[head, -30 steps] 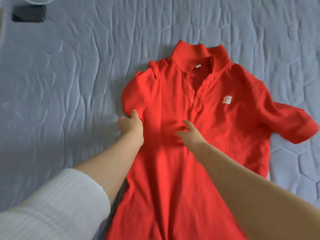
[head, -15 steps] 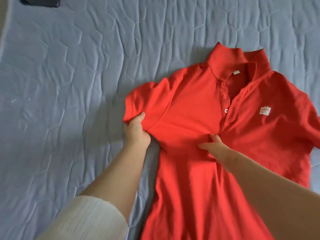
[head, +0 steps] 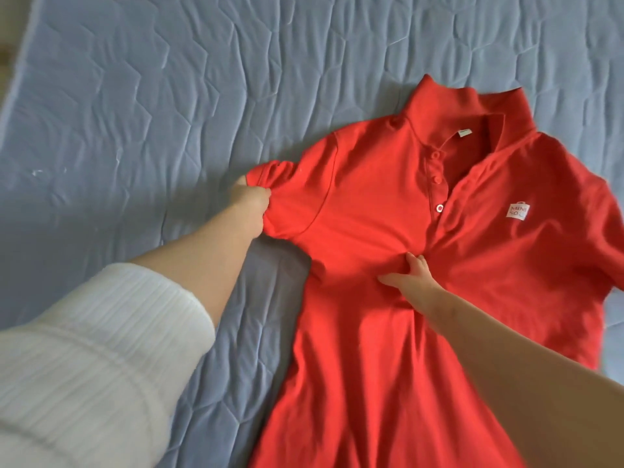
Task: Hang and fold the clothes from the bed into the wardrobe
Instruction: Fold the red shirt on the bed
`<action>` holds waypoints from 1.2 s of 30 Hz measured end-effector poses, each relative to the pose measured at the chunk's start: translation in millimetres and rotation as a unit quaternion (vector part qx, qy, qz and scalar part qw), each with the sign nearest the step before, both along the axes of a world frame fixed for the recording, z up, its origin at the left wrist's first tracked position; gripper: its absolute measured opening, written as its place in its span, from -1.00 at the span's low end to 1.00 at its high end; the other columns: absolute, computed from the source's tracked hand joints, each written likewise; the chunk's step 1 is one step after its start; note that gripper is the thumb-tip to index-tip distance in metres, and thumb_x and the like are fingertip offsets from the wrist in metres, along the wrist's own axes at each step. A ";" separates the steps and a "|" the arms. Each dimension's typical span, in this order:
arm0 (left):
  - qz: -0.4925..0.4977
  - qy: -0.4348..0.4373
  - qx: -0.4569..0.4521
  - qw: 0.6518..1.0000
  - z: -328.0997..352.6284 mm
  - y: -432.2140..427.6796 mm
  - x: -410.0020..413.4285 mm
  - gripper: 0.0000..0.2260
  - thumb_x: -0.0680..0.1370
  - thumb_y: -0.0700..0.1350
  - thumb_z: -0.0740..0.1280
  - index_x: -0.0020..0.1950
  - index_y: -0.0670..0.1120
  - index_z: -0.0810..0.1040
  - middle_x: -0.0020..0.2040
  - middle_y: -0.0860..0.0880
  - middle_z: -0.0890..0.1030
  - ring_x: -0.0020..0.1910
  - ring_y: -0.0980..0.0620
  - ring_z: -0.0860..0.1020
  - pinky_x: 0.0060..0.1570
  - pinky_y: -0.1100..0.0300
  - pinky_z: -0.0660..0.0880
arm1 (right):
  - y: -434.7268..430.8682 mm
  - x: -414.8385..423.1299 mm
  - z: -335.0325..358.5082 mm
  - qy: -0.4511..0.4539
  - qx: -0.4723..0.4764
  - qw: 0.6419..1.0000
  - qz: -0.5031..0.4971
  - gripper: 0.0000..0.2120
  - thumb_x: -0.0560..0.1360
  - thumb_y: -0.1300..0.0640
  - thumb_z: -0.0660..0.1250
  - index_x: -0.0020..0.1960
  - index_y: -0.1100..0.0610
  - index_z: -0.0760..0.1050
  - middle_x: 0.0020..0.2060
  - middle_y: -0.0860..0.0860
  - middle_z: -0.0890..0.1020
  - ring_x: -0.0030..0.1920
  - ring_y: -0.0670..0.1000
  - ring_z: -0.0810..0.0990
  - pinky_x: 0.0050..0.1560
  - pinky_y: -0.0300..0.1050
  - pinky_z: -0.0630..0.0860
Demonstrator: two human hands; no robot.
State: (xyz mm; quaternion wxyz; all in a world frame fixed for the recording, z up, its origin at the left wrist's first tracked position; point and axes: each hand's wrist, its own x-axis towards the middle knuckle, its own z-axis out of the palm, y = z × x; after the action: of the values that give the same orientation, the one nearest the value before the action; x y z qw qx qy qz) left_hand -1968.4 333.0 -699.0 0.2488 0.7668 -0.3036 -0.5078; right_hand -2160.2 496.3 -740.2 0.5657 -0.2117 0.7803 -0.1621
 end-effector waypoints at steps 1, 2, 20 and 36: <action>-0.004 0.032 0.018 0.999 3.1 1.7 -3.7 -0.69 0.53 -0.32 0.27 0.27 -0.16 0.43 0.03 -0.14 0.58 -0.06 0.00 0.49 -0.20 0.14 0.48 | 1.9 -3.5 4.1 -0.018 -0.007 1.000 -0.007 -0.25 0.46 0.17 0.38 0.52 0.15 0.05 0.51 0.01 0.01 0.49 -0.02 0.09 0.45 -0.11 0.12; -0.004 0.094 0.057 0.994 7.7 3.2 -7.3 -0.74 0.53 -0.25 0.29 0.21 -0.12 0.46 -0.02 -0.11 0.60 -0.10 -0.02 0.55 -0.23 0.15 0.51 | 4.1 -7.4 8.9 -0.036 -0.011 0.999 -0.017 -0.28 0.47 0.17 0.37 0.51 0.13 0.07 0.51 0.00 0.04 0.48 -0.02 0.11 0.46 -0.08 0.13; -0.052 0.016 0.018 0.998 18.7 -9.8 -22.8 -0.51 0.55 -0.24 0.27 0.44 0.01 0.22 0.25 -0.11 0.50 0.07 -0.06 0.52 0.08 -0.03 0.51 | -6.0 -31.4 36.2 -0.112 -0.059 0.985 -0.117 -0.34 0.49 0.12 0.32 0.50 -0.09 0.10 0.20 -0.05 0.35 0.13 -0.09 0.33 0.10 -0.15 0.24; -0.391 -0.168 -0.053 0.904 25.5 59.4 -139.9 -0.17 0.46 -0.31 0.28 0.50 0.17 -0.13 0.38 -0.08 0.15 0.06 -0.20 0.53 0.02 -0.05 0.55 | 17.0 -75.9 40.3 -0.005 -0.111 0.972 -0.205 -0.43 0.45 0.16 0.34 0.41 0.01 0.23 0.12 -0.03 0.39 0.07 0.01 0.43 0.10 -0.05 0.37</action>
State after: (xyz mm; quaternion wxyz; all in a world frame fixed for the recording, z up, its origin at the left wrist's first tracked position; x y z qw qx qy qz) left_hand -2108.3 392.4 -673.5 0.0163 0.6462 -0.6426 -0.4113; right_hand -2236.0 513.4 -699.9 0.4970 -0.1081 0.7816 -0.3611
